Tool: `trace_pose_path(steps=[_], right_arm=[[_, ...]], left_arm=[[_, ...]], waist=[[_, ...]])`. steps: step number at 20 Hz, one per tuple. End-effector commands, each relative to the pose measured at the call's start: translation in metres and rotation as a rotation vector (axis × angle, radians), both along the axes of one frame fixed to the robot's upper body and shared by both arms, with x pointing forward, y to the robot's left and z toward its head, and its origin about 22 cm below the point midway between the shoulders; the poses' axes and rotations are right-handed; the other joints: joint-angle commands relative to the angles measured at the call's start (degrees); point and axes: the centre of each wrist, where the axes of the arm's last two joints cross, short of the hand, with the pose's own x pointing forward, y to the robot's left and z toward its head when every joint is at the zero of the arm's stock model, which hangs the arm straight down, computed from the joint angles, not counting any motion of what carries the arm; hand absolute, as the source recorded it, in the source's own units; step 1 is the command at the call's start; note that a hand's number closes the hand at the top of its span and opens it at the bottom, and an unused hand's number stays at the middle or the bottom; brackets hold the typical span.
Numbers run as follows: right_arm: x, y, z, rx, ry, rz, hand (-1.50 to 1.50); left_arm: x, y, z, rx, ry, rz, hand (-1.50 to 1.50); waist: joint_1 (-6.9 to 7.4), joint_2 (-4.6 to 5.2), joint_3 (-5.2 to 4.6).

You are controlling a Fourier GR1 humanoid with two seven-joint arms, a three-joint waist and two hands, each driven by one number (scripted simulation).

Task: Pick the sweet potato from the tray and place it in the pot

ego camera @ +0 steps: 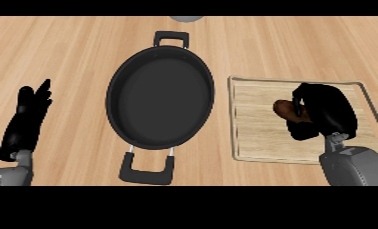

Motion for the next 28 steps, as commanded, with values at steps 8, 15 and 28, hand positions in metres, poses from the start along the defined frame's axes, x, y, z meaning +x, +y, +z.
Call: trace_pose_path(steps=[8,15,28], right_arm=[[-0.066,-0.001,0.11,0.31,-0.55,0.253,1.5],[-0.101,0.03,0.166,0.357,-0.722,0.324,1.5],[-0.063,0.139,0.235,0.427,-0.485,0.383,1.5]], left_arm=[[-0.009,0.004,-0.005,-0.006,0.006,0.017,0.0],[0.001,0.005,0.007,-0.001,-0.005,-0.018,0.0],[0.004,-0.021,-0.004,-0.003,0.004,-0.039,0.0]], waist=[[0.03,-0.21,-0.05],[1.39,0.3,-0.09],[1.77,0.34,-0.09]])
